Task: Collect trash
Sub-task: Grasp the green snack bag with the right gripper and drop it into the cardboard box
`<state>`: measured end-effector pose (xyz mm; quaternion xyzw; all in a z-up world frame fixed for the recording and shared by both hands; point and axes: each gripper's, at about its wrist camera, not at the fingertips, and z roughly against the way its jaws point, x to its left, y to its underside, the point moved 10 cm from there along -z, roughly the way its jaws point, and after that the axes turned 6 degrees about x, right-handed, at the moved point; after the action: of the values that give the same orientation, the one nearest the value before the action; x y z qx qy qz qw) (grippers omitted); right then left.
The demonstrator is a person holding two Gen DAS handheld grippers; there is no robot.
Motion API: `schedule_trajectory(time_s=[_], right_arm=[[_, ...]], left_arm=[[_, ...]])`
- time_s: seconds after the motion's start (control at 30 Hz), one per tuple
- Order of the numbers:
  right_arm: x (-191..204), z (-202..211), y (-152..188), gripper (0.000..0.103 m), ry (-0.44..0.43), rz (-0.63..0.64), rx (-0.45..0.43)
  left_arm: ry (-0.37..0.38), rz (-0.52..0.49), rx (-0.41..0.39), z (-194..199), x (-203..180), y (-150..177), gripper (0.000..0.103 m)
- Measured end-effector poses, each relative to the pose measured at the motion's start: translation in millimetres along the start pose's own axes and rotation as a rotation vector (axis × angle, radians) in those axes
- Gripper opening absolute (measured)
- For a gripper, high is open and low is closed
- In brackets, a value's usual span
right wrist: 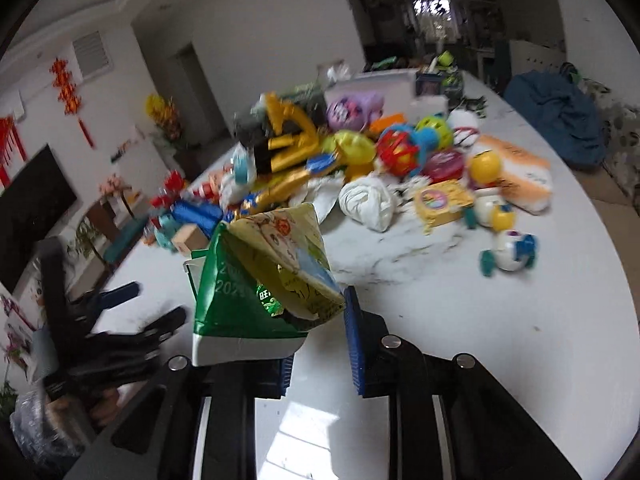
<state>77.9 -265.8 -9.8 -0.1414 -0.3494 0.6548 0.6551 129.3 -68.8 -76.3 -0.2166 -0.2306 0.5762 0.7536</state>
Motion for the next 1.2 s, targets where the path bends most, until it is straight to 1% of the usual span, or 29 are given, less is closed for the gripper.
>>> schedule_trajectory(time_s=[0.07,0.17,0.23,0.3,0.33,0.37,0.4,0.43,0.5,0.53,0.57,0.63,0.77,0.83,0.9,0.93,0.97,1.0,1.03,1.07,1.13,1.17,1.2], right_arm=[[-6,16,6,0.024,-0.008,-0.024,-0.023],[-11,23,16,0.024,-0.014,-0.043,-0.029],[-13,20,18,0.024,-0.014,-0.047,-0.03],[-13,20,21,0.024,-0.002,-0.042,-0.035],[-12,20,23,0.024,0.001,-0.041,-0.035],[-12,20,24,0.024,-0.003,-0.044,-0.035],[-11,20,25,0.024,-0.006,-0.046,-0.038],[-10,22,27,0.024,-0.007,-0.044,-0.039],[-3,25,30,0.024,-0.004,-0.04,-0.044],[2,26,31,0.024,-0.007,-0.033,-0.044],[6,26,32,0.024,-0.008,-0.026,-0.043],[21,29,36,0.024,-0.007,-0.001,-0.039],[52,39,50,0.024,-0.034,0.051,-0.035],[68,46,62,0.026,-0.062,0.072,-0.03],[85,54,78,0.026,-0.102,0.097,-0.015],[96,60,92,0.026,-0.135,0.118,0.002],[103,65,103,0.026,-0.156,0.135,0.017],[110,70,116,0.026,-0.178,0.152,0.037],[117,74,130,0.026,-0.201,0.17,0.06],[124,77,149,0.027,-0.222,0.193,0.096],[133,74,180,0.027,-0.235,0.228,0.164],[137,68,201,0.028,-0.235,0.253,0.211],[138,59,214,0.028,-0.223,0.272,0.247]], left_arm=[[-0.02,-0.017,0.014,-13,-7,-11,0.096],[-0.025,-0.033,0.049,-37,-18,-27,0.096],[-0.043,-0.03,0.078,-54,-20,-32,0.096],[0.001,0.007,0.097,-59,-19,-35,0.09],[0.018,0.039,0.101,-61,-15,-37,0.08],[0.036,0.057,0.099,-59,-12,-37,0.062],[0.057,0.068,0.1,-57,-11,-36,0.061],[0.035,0.07,0.105,-52,-6,-33,0.061],[-0.042,0.05,0.092,-42,2,-25,0.06],[-0.07,0.036,0.07,-32,4,-21,0.06],[-0.082,0.025,0.039,-17,6,-15,0.06],[-0.078,0.021,0.003,6,9,-3,0.06],[-0.048,0.013,-0.061,62,19,28,0.06],[-0.028,0.005,-0.072,81,21,43,0.06],[0.017,-0.02,-0.084,105,22,71,0.06],[0.033,-0.045,-0.086,119,25,91,0.06],[0.043,-0.064,-0.081,124,23,105,0.061],[0.055,-0.083,-0.073,127,24,120,0.061],[0.071,-0.109,-0.053,132,27,145,0.061],[0.082,-0.127,-0.032,128,29,161,0.061],[0.105,-0.181,0.039,117,30,205,0.061],[0.11,-0.201,0.071,109,31,221,0.061],[0.122,-0.221,0.112,97,31,239,0.061]])
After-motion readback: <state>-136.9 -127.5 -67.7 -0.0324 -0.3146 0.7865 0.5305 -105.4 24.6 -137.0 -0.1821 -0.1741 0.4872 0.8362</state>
